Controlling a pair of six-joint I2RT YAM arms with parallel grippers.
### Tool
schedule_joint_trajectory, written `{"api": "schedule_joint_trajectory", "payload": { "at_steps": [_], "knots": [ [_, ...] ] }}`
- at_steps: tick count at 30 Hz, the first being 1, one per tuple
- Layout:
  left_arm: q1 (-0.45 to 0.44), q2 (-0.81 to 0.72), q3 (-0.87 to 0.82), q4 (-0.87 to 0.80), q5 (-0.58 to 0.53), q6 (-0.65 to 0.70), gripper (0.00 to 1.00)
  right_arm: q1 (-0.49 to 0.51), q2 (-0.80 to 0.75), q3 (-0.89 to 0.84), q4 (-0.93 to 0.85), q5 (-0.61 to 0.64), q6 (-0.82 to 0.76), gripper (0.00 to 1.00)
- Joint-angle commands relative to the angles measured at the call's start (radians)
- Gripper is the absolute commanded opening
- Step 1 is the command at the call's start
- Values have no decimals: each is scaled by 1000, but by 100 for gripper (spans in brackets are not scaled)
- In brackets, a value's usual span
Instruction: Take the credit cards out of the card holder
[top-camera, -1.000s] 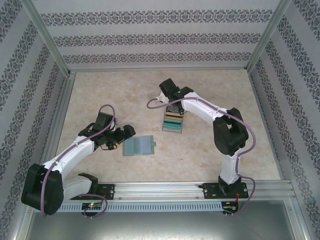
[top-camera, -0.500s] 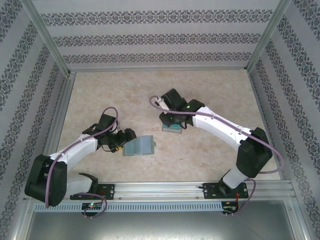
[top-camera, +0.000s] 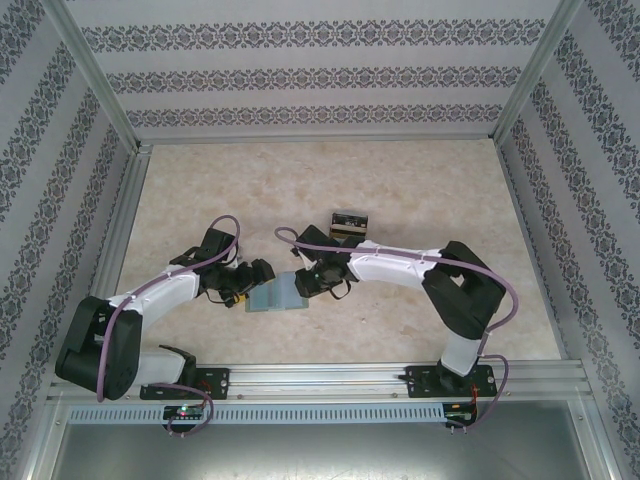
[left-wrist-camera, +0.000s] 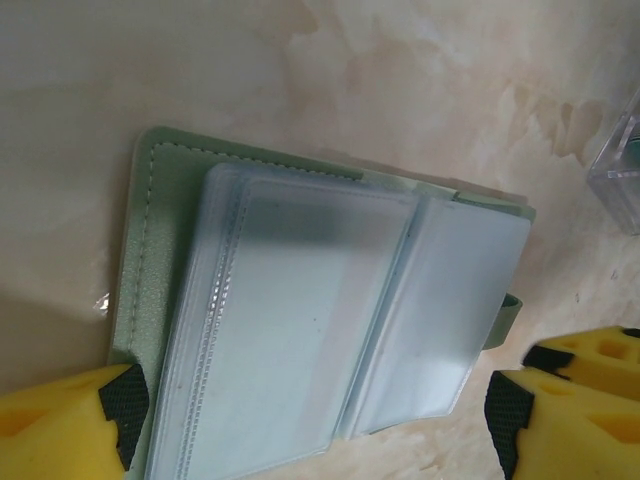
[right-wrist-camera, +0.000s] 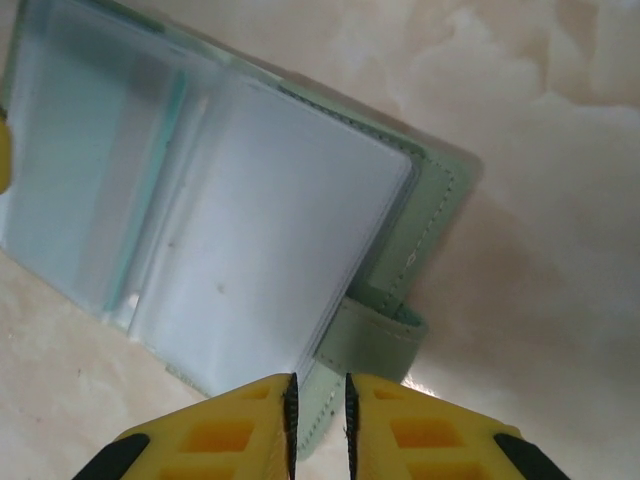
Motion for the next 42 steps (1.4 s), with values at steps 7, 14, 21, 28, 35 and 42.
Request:
{"api": "schedule_joint_trajectory", "payload": {
  "at_steps": [7,14,21,28,35,42],
  "knots": [
    [13,18,-24,56,33,3,89,13,84,-20,63,-49,71,20],
    [11,21,-22,61,38,-4,88,15,112,-28,78,-56,84,20],
    [13,-73,-13,20,-33,-6,87,17,110,-30,75,-55,87,20],
    [12,-44,-9,40,-14,-8,86,17,114,-27,81,-59,91,20],
    [12,-90,5,-32,-116,-11,87,17,112,-26,77,-61,91,20],
    [12,-64,-8,51,-22,-14,86,19,112,-26,76,-64,92,19]
  ]
}}
